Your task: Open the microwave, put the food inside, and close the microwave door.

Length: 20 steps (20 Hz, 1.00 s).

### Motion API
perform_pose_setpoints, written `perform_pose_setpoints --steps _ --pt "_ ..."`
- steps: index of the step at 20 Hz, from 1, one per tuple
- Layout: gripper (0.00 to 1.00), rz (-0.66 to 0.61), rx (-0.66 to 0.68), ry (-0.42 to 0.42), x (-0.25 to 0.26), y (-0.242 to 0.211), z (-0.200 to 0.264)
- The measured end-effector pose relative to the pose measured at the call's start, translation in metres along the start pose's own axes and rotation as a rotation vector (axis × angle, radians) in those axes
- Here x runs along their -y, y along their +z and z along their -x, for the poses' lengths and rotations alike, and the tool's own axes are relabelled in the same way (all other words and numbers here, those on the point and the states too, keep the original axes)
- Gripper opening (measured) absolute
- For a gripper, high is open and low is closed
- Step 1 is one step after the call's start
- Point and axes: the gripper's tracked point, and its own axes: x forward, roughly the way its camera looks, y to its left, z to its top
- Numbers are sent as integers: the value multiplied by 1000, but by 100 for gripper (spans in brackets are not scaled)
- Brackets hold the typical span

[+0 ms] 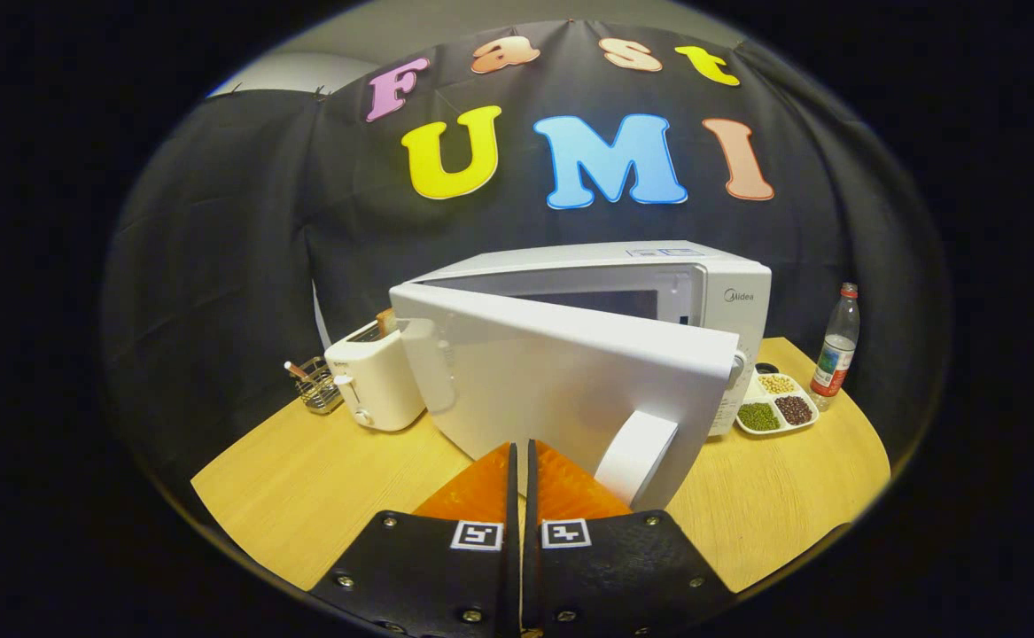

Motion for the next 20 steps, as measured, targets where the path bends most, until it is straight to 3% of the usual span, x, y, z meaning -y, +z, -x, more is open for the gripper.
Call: perform_pose_setpoints --steps 20 --pt "2 -68 37 -176 69 44 -99"
